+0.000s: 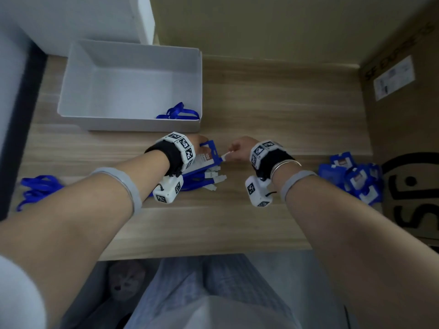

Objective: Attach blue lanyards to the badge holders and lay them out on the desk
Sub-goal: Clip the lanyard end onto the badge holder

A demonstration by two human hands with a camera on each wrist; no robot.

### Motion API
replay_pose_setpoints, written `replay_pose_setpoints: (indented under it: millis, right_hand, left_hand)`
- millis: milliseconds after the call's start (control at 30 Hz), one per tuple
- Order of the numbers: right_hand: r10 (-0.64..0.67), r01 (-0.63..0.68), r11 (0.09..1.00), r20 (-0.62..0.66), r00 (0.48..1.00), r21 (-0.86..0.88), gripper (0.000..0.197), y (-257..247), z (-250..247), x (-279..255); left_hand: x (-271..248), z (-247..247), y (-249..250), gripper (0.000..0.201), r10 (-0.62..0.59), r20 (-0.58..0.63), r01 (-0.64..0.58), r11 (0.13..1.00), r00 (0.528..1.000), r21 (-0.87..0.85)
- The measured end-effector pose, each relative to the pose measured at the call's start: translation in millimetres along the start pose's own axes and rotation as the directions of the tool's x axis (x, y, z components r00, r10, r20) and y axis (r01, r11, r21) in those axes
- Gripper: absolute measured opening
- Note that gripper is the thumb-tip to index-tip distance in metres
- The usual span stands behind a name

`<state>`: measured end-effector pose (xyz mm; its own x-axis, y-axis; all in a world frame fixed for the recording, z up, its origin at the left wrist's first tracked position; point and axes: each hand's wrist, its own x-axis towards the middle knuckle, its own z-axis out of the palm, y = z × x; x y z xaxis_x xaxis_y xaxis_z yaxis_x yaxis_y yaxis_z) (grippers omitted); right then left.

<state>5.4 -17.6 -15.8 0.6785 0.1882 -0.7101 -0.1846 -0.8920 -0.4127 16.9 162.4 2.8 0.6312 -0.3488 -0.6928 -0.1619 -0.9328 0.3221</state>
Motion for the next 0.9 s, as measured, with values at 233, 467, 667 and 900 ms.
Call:
replay_pose_setpoints:
  millis: [233,467,667,900]
  right_hand:
    - [0.078,0.145,0.540,-0.221,0.972,0.829,0.025,3.9,-42.8,-10.7]
    - [0.236,0.121,0.795,-0.488,0.840,0.594,0.015,34.1,-75.5,1.1]
    - [0.113,-0.018,0.970,-0.383,0.917,0.243,0.015,50.7,-85.5,-7.4]
    - [0.006,0.030,0.978,-0.173,0.985,0.206,0.021,38.7,-53.7,-2.8]
  left_hand:
    - [12.9,-2.9,20.8,0.016,-0.005,0.055,0.010,0.996,0.998,-0.090]
    - [30.9,-6.8,27.9,0.035,-0.104,-0.026,0.103,0.994,0.994,-0.029]
    - [38.9,-12.0,45.5,0.031,0.176,-0.163,-0.213,0.947,0.971,-0.242]
    - [51.3,-22.9,57.6,0.030,0.137,0.085,-0.125,0.983,0.987,-0.138]
